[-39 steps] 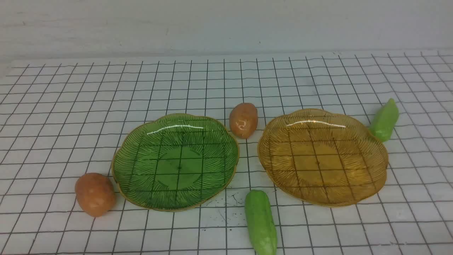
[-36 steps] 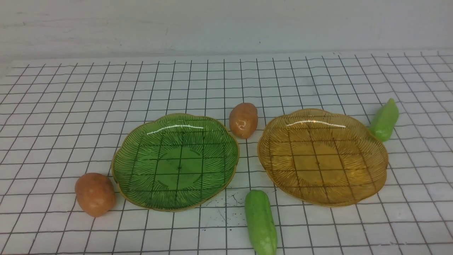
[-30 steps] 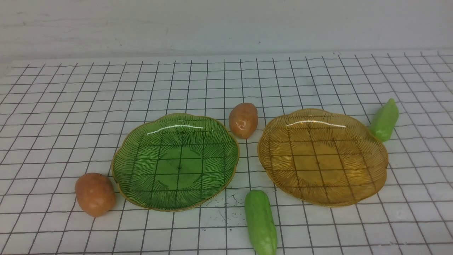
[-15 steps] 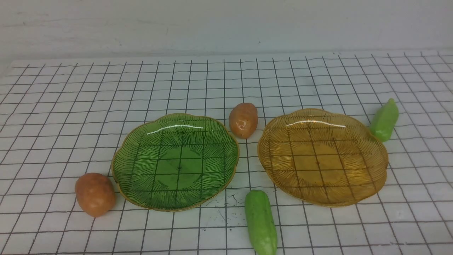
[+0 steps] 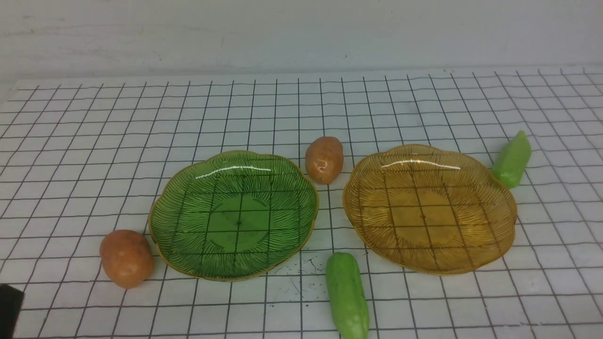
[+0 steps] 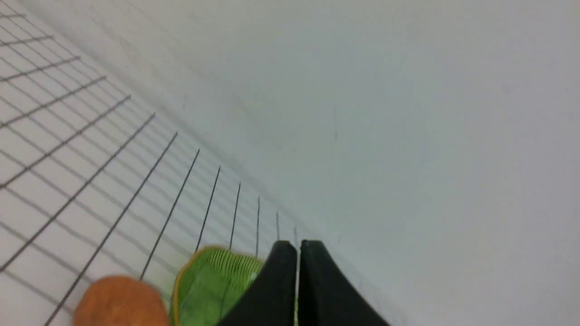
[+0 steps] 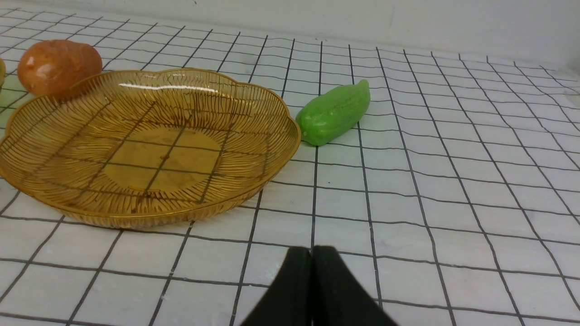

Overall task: Put different types of vegetables on the plate.
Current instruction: 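Pick up the potato beside the plates and place it on a plate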

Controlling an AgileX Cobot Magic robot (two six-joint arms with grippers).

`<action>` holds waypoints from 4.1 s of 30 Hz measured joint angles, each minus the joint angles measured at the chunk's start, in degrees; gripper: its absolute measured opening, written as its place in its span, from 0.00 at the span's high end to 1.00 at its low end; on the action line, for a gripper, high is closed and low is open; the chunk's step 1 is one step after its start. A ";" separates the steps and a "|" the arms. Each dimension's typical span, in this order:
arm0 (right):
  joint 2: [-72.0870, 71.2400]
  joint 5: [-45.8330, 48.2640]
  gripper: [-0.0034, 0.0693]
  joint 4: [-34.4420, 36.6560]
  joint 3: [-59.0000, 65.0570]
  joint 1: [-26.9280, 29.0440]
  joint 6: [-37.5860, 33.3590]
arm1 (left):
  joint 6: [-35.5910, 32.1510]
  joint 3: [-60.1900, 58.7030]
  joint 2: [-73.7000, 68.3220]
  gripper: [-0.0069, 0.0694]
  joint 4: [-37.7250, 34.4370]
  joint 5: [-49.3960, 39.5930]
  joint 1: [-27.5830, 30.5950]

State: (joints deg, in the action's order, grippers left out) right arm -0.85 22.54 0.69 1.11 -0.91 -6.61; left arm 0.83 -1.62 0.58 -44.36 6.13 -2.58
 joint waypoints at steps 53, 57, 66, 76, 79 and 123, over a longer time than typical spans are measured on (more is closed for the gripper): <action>25.71 35.01 0.97 30.94 -37.78 -0.54 -7.11 | -3.78 60.33 -95.06 0.38 27.66 -46.98 8.49; 25.71 35.90 0.97 30.90 -37.78 -0.54 -7.14 | -2.41 60.39 -97.25 0.15 28.86 -45.53 8.51; 25.71 35.35 0.97 30.68 -37.78 -0.54 -7.25 | -1.97 60.62 -102.05 0.10 29.20 -44.54 8.56; 28.71 36.26 0.97 27.67 -37.84 -0.54 -3.42 | -3.43 71.12 -97.82 0.20 32.79 -55.61 7.08; 31.87 37.00 0.97 27.39 -37.84 -0.54 -2.97 | -6.83 76.00 -96.00 0.20 30.27 -57.72 2.84; 35.43 37.39 0.97 27.45 -37.84 -0.54 -5.77 | 4.60 136.43 -135.31 0.26 40.19 -65.43 -22.31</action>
State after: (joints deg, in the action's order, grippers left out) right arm 34.58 59.93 28.14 -36.74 -1.45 -12.39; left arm 5.44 134.81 -134.73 -4.17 -59.30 -24.89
